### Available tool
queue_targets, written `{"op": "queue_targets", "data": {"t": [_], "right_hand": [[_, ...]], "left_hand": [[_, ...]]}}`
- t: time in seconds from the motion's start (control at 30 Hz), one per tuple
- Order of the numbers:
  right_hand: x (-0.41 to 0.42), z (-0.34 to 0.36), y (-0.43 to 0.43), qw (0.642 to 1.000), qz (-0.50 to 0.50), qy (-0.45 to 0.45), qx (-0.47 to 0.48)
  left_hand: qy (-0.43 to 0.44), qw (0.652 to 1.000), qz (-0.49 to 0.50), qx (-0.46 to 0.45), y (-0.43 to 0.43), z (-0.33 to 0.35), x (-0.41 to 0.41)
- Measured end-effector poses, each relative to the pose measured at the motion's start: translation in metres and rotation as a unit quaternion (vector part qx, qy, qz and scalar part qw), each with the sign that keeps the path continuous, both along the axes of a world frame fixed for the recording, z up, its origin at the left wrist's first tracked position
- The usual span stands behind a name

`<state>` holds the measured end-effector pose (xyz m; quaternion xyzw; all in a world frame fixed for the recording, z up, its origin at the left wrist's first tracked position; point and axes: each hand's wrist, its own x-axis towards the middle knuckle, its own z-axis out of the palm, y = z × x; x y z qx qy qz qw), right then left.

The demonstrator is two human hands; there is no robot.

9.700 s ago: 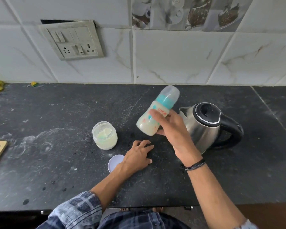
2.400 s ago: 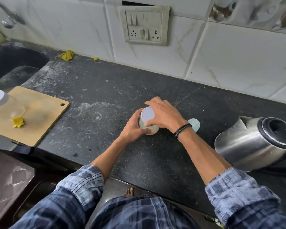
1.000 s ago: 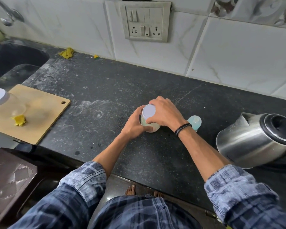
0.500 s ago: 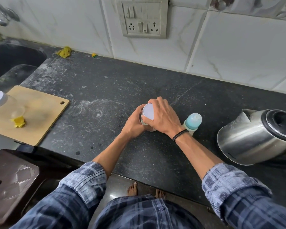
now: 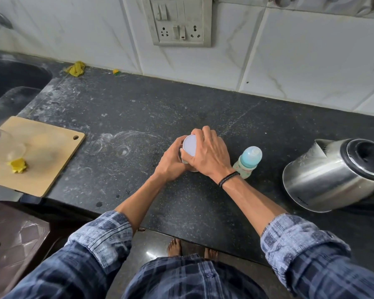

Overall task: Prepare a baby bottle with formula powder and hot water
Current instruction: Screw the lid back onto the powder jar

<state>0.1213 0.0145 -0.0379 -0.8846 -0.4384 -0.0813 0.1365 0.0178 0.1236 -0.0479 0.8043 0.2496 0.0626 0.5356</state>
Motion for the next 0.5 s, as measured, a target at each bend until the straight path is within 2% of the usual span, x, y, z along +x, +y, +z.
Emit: {"op": "queue_targets", "data": {"t": [0.5], "right_hand": [[-0.0063,-0.0035,0.0015,0.999,-0.033,0.009,0.024]], "left_hand": [[-0.005,0.999,-0.030,0.011,0.0053,-0.0002,-0.0014]]}}
